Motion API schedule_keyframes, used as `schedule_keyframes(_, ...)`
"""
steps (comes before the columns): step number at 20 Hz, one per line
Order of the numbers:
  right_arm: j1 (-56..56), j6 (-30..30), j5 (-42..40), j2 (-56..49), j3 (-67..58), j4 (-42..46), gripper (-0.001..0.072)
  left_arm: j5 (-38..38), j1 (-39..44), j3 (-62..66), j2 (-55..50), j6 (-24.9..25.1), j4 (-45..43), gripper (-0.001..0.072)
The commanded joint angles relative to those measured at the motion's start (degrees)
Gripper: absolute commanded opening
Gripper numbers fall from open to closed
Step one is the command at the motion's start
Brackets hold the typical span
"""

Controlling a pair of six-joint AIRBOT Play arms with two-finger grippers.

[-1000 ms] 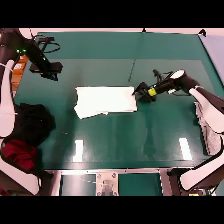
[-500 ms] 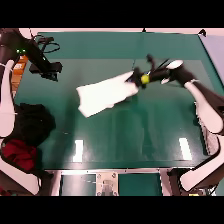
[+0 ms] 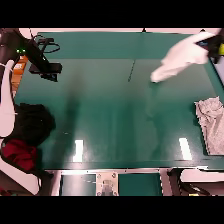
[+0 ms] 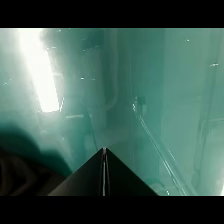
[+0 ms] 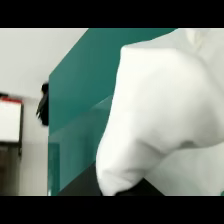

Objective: Fold the shirts.

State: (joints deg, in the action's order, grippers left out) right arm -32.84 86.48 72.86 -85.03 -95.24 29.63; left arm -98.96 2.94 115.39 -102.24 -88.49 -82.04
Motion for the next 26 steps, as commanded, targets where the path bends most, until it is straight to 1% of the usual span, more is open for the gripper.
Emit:
schedule_keyframes(1, -15.1, 0.9, 1.0, 1.6, -0.3, 0.2, 0.0014, 0.0, 0.0, 0.0, 0.0, 0.0, 0.0, 0.0019)
schedule_keyframes(4, -24.5, 1.0, 4.6, 1.8, -0.3, 2.3, 0.0014, 0.1, 0.0, 0.0, 0.0, -0.2, 0.0, 0.0019)
schedule_keyframes(6, -29.1, 1.6, 6.4, 2.9, -0.3, 5.6, 0.0013, 0.1, 0.0, 0.0, 0.0, -0.2, 0.0, 0.0019)
schedule_keyframes(11, -34.8, 3.4, 10.4, 6.6, -0.3, 16.0, 0.0013, 0.1, 0.0, 0.0, 0.0, -0.2, 0.0, 0.0019)
schedule_keyframes(12, -35.0, 4.1, 11.9, 7.1, -0.1, 19.1, 0.0013, 0.1, 0.0, 0.0, 0.0, -0.2, 0.0, 0.0019)
schedule_keyframes(14, -34.9, 7.7, 15.0, 8.2, 1.7, 27.7, 0.0013, 0.1, 0.0, 0.0, 0.0, -0.2, 0.0, 0.0019)
schedule_keyframes(18, -34.9, 14.2, 18.6, 11.5, 9.0, 43.1, 0.0013, -0.1, 0.0, 0.0, 0.0, -0.1, 0.0, 0.0019)
schedule_keyframes(20, -34.9, 15.3, 20.9, 11.5, 11.8, 49.7, 0.0015, -0.1, 0.0, 0.0, 0.0, -0.1, 0.0, 0.0019)
schedule_keyframes(21, -34.9, 15.4, 21.6, 11.4, 13.6, 51.4, 0.0029, 0.0, 0.0, 0.0, 0.0, -0.1, 0.0, 0.0019)
schedule_keyframes(22, -34.9, 15.4, 21.8, 11.4, 15.7, 52.7, 0.0120, 0.2, 0.0, 0.0, 0.0, -0.1, 0.0, 0.0019)
schedule_keyframes(23, -34.9, 15.6, 22.3, 11.4, 18.1, 53.9, 0.0229, 0.4, 0.0, 0.0, 0.0, -0.1, 0.0, 0.0019)
schedule_keyframes(25, -34.9, 15.6, 22.4, 11.4, 23.0, 55.8, 0.0515, 0.6, 0.0, 0.0, 0.0, -0.1, 0.0, 0.0019)
schedule_keyframes(26, -34.9, 16.3, 22.4, 11.3, 24.7, 56.3, 0.0518, 0.6, 0.0, 0.0, 0.0, -0.1, 0.0, 0.0019)
